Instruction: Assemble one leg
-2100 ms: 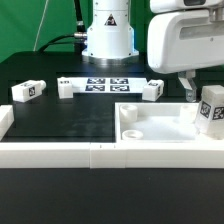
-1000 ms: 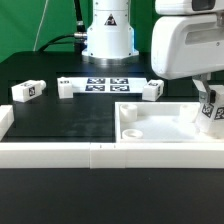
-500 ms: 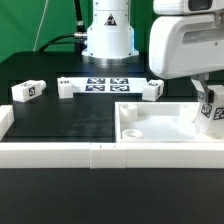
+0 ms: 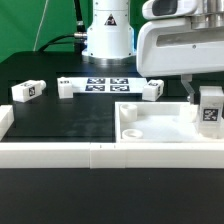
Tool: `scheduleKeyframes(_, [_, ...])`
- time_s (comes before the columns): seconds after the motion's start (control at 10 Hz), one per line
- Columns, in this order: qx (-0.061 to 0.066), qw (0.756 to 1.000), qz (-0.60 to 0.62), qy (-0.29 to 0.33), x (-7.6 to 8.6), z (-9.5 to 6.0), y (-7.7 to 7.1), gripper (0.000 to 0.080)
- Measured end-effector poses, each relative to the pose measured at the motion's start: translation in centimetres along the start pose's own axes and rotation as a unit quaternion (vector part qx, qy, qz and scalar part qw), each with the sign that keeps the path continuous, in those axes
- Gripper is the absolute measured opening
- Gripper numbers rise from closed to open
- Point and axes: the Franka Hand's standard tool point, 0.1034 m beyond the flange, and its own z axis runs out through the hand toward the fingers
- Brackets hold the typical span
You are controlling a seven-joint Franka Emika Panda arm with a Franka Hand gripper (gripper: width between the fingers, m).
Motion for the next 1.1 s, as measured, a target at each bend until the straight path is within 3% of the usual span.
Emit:
scheduleKeyframes(0.5, [0.003,0.972,0.233,0.003,-0.1,-0.1,0.4,0.0300])
scheduleKeyframes(0.7, [0.007,0.945,0.327,0.001,-0.4,0.0,0.4,0.0300])
scheduleKeyframes(0.8, [0.006,0.912,0.411,-0.003,-0.7,0.1,0.3,0.0301])
scheduleKeyframes(1.1, [0.008,0.855,0.518,-0.019,-1.4,0.3,-0.7,0.0300])
